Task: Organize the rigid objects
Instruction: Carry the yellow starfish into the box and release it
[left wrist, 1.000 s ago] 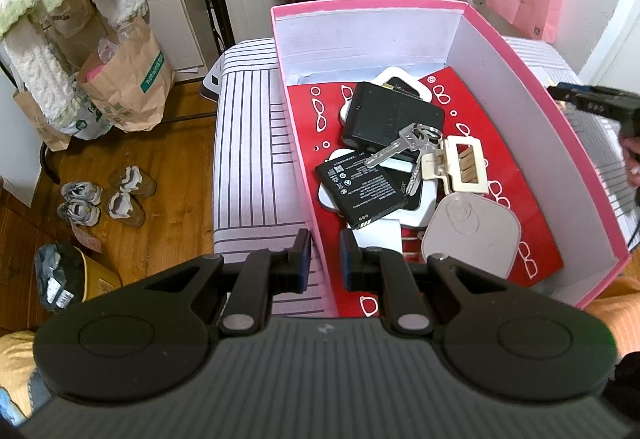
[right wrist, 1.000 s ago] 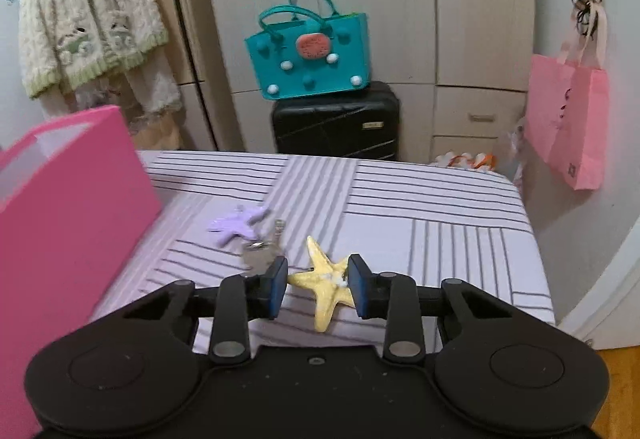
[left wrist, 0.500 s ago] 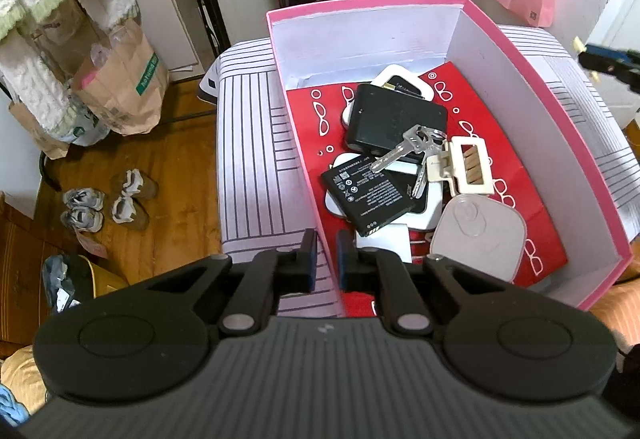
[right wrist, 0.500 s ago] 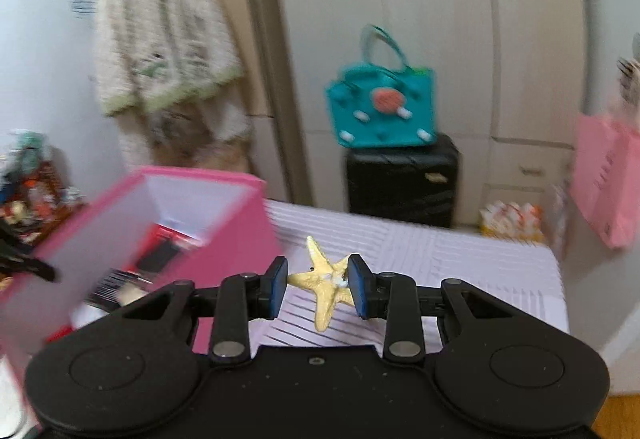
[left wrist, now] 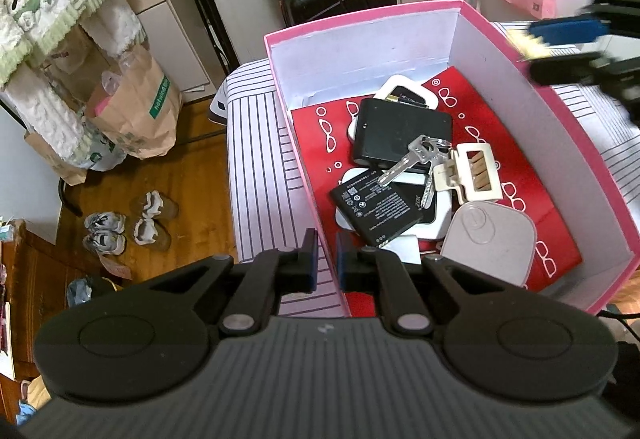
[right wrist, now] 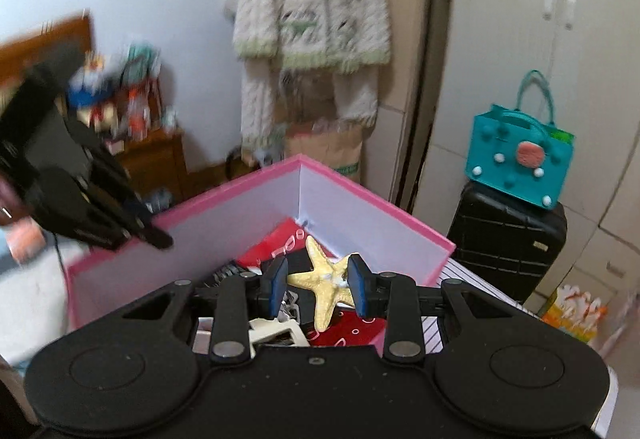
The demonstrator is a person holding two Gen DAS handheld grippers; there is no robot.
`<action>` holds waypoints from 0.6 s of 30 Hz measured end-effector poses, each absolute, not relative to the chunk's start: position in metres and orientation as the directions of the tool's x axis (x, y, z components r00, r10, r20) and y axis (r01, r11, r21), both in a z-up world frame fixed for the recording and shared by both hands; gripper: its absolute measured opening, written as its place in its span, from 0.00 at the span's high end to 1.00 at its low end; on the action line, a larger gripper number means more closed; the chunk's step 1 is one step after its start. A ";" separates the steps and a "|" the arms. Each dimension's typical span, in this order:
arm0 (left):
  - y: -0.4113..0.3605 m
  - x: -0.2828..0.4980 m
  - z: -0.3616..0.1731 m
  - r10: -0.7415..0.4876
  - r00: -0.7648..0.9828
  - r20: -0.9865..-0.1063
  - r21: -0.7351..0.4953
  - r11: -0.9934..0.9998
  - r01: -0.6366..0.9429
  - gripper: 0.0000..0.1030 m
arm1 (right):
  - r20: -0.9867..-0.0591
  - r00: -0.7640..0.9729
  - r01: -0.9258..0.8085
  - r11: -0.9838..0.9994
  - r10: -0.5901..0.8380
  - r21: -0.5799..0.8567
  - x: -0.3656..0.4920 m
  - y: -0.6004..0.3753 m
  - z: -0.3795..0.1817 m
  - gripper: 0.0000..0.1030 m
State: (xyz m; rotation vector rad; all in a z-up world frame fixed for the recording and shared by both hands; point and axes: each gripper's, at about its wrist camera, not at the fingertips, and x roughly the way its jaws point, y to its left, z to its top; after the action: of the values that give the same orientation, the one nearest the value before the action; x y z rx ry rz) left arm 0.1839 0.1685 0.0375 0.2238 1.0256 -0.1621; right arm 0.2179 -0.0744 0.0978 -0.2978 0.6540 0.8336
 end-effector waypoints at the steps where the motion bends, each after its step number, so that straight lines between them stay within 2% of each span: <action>1: 0.168 0.184 0.037 -0.027 0.513 -0.858 0.111 0.965 0.237 0.92 | -0.661 0.491 -0.768 0.640 0.567 -0.021 0.223 -0.067 0.092 0.64; 6: 0.171 0.185 0.033 -0.038 0.509 -0.860 0.098 0.966 0.238 0.92 | -0.760 0.437 -0.796 0.601 0.482 -0.076 0.245 -0.043 0.066 0.63; 10: 0.173 0.185 0.034 -0.051 0.507 -0.860 0.084 0.967 0.239 0.92 | -0.803 0.417 -0.812 0.572 0.426 -0.117 0.252 -0.035 0.055 0.63; 14: 0.173 0.184 0.034 -0.050 0.510 -0.859 0.085 0.968 0.238 0.92 | -0.812 0.426 -0.812 0.564 0.399 -0.149 0.251 -0.034 0.050 0.64; 18: 0.179 0.186 0.035 -0.076 0.504 -0.860 0.047 0.973 0.227 0.91 | -0.775 0.463 -0.784 0.607 0.430 -0.132 0.247 -0.047 0.059 0.64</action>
State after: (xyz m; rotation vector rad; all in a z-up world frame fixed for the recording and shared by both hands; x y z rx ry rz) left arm 0.1856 0.1790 0.0346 0.1612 1.0277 -0.1838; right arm 0.2470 -0.0467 0.0593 -0.5198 0.7723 0.7881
